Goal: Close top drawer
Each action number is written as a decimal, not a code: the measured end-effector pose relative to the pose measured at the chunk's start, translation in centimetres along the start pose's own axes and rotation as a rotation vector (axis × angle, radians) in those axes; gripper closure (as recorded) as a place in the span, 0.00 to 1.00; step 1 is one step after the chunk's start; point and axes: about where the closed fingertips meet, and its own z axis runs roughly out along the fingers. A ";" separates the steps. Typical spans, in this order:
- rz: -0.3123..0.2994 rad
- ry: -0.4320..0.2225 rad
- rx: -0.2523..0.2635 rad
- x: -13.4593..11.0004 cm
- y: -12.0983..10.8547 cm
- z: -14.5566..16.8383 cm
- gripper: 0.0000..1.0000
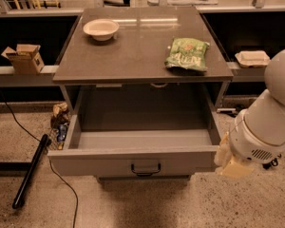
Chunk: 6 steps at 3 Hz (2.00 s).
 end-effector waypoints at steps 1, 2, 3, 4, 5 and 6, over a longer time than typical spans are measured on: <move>0.000 0.000 0.000 0.0 0.0 0.0 0.89; 0.000 0.000 0.000 0.0 0.0 0.0 1.00; -0.005 0.009 -0.003 0.0 0.3 0.4 1.00; -0.009 0.020 -0.012 0.3 1.1 1.7 1.00; -0.016 0.027 -0.021 0.8 1.7 4.7 1.00; -0.043 -0.007 -0.025 1.0 0.8 7.7 1.00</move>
Offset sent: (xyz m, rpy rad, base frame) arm 0.0000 0.0000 0.0000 0.0000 0.0000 0.0000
